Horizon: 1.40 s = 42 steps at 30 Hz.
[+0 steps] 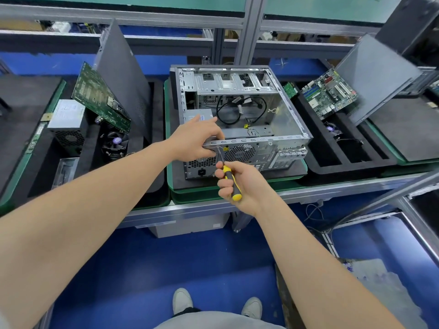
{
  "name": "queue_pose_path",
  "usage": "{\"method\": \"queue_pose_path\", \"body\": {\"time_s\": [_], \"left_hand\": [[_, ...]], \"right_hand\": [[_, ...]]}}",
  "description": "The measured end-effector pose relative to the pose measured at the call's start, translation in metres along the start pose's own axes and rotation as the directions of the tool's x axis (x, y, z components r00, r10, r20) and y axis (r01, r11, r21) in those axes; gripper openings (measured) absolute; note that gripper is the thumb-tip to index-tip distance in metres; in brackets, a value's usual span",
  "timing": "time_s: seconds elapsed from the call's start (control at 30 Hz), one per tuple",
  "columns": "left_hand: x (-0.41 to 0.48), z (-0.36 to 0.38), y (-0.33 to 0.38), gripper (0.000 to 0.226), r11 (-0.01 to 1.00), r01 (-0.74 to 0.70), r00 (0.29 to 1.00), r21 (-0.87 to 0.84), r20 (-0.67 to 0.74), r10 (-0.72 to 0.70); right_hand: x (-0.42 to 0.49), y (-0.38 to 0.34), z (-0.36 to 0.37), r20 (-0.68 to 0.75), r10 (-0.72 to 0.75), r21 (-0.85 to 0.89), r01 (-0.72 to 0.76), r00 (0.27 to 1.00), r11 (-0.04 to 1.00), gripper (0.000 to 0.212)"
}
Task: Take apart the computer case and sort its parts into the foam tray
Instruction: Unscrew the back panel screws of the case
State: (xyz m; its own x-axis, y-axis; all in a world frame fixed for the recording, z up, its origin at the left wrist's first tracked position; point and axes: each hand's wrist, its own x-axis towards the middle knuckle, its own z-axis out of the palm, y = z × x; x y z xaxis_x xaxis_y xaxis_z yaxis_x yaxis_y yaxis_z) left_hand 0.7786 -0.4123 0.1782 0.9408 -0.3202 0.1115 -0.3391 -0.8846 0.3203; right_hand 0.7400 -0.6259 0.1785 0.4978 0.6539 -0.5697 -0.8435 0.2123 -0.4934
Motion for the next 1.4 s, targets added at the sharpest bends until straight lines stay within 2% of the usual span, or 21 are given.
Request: {"method": "queue_pose_path", "body": {"time_s": [0.1,0.2,0.3,0.37,0.4,0.47,0.5,0.57,0.6,0.63,0.67,0.73,0.83,0.9,0.93,1.0,1.03,1.07,1.17,1.3,1.4], "left_hand": [[0.0,0.0,-0.001,0.034,0.999,-0.011,1.0,0.035,-0.024,0.012],[0.001,0.001,0.001,0.037,1.0,0.011,1.0,0.016,-0.01,-0.011],[0.002,0.002,0.001,0.037,1.0,0.028,1.0,0.006,-0.01,-0.028],[0.002,0.002,0.001,0.036,0.999,0.038,0.999,-0.005,-0.014,-0.038],[0.002,0.002,0.001,0.035,0.999,0.042,0.999,-0.005,-0.016,-0.042],[0.002,0.003,0.001,0.034,0.999,0.045,0.999,-0.003,-0.025,-0.045],[0.002,0.003,0.001,0.034,0.999,0.048,0.998,-0.006,-0.029,-0.048],[0.002,0.003,0.001,0.032,0.999,0.053,0.998,-0.011,-0.033,-0.053],[0.002,0.003,0.002,0.031,0.998,0.054,0.998,-0.012,-0.036,-0.055],[0.001,0.003,0.002,0.031,0.998,0.056,0.998,-0.013,-0.039,-0.057],[0.001,0.003,0.003,0.031,0.998,0.059,0.997,-0.017,-0.04,-0.06],[0.001,0.002,0.004,0.032,0.998,0.062,0.997,-0.03,-0.037,-0.063],[0.0,0.001,0.004,0.027,0.998,0.055,0.998,-0.036,-0.041,-0.056],[0.0,0.001,0.004,0.025,0.998,0.053,0.997,-0.032,-0.046,-0.054],[0.0,0.002,0.004,0.025,0.998,0.052,0.997,-0.031,-0.048,-0.053],[0.0,0.002,0.005,0.026,0.998,0.052,0.997,-0.033,-0.048,-0.054],[0.001,0.003,0.005,0.026,0.998,0.052,0.997,-0.035,-0.046,-0.054],[0.001,0.003,0.004,0.025,0.998,0.05,0.998,-0.036,-0.045,-0.052],[0.001,0.003,0.003,0.023,0.999,0.042,0.998,-0.027,-0.051,-0.043],[0.001,0.005,0.001,0.025,0.999,0.036,0.997,-0.006,-0.067,-0.036],[0.002,0.006,-0.002,0.026,0.999,0.038,0.998,0.009,-0.055,-0.038]], "right_hand": [[0.0,0.01,-0.005,0.162,0.027,0.277,-0.072,0.986,0.958,0.026],[0.005,0.013,-0.001,0.136,0.004,0.355,-0.053,0.991,0.933,0.023],[0.009,0.014,0.004,-0.038,-0.075,0.125,0.079,0.996,0.989,0.021],[0.012,0.017,0.006,-0.162,-0.189,-0.164,0.163,0.968,0.973,0.02],[0.013,0.019,0.007,-0.211,-0.262,-0.318,0.187,0.942,0.929,0.021],[0.015,0.023,0.009,-0.257,-0.451,-0.629,0.206,0.855,0.749,0.024],[0.016,0.024,0.01,-0.233,-0.558,-0.788,0.183,0.796,0.588,0.024],[0.018,0.026,0.008,-0.075,-0.701,-0.99,0.029,0.709,0.135,0.019],[0.018,0.028,0.008,-0.006,-0.725,-0.996,-0.067,0.688,-0.055,0.014],[0.019,0.03,0.008,0.027,-0.747,-0.979,-0.133,0.665,-0.153,0.007],[0.02,0.031,0.009,0.043,-0.763,-0.966,-0.167,0.645,-0.196,0.003],[0.021,0.031,0.01,0.05,-0.781,-0.959,-0.189,0.623,-0.212,0.006],[0.017,0.027,0.008,0.02,-0.796,-0.987,-0.115,0.605,-0.112,0.016],[0.013,0.019,0.008,-0.059,-0.756,-0.998,-0.022,0.652,0.059,0.025],[0.012,0.015,0.009,-0.136,-0.709,-0.977,0.026,0.692,0.213,0.026],[0.01,0.009,0.012,-0.313,-0.491,-0.76,0.095,0.813,0.643,0.027],[0.008,0.005,0.013,-0.332,-0.355,-0.586,0.104,0.874,0.804,0.028],[0.007,0.002,0.012,-0.298,-0.258,-0.442,0.107,0.919,0.891,0.028],[0.003,0.001,0.007,-0.152,-0.125,-0.214,0.091,0.98,0.973,0.028],[0.001,0.006,0.003,0.026,0.01,0.075,-0.011,1.0,0.997,0.023],[0.002,0.003,0.004,0.042,0.02,0.128,-0.025,0.999,0.991,0.025]]}}
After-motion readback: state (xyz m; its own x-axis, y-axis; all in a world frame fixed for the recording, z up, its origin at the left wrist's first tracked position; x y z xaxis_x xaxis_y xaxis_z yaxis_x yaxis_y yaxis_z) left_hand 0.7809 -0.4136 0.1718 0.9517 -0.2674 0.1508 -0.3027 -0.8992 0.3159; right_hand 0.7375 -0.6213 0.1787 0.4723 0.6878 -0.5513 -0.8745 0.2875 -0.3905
